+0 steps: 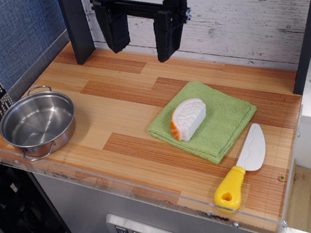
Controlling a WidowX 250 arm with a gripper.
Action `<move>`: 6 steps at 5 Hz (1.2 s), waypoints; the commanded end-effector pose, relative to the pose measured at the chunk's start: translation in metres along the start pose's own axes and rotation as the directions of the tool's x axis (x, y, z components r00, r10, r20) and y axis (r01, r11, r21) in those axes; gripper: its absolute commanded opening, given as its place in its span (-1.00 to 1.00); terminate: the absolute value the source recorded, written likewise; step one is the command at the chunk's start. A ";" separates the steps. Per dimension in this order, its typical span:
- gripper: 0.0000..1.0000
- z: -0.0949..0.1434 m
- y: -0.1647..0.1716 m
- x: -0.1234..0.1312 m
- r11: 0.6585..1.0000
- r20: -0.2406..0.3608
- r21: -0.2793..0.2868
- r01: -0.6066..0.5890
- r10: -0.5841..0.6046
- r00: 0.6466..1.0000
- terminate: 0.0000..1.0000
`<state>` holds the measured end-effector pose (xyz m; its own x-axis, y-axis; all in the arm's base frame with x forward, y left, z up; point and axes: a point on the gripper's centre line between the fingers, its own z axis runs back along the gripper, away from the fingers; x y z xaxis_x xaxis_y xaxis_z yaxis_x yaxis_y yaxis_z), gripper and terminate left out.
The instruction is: Move the silver bowl to the left of the green cloth.
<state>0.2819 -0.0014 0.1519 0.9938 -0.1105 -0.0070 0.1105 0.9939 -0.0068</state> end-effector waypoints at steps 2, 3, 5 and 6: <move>1.00 -0.012 0.034 -0.011 0.996 -0.018 0.023 -0.082 0.082 0.996 -1.00; 1.00 -0.021 0.065 -0.021 0.989 -0.030 0.015 -0.146 0.147 0.989 -1.00; 1.00 -0.055 0.112 -0.041 0.988 -0.066 0.079 -0.129 0.135 0.989 -1.00; 1.00 -0.078 0.118 -0.042 0.989 -0.057 0.105 -0.106 0.112 0.992 -1.00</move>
<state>0.2500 0.1170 0.0616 0.9957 0.0024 -0.0925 0.0058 0.9961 0.0881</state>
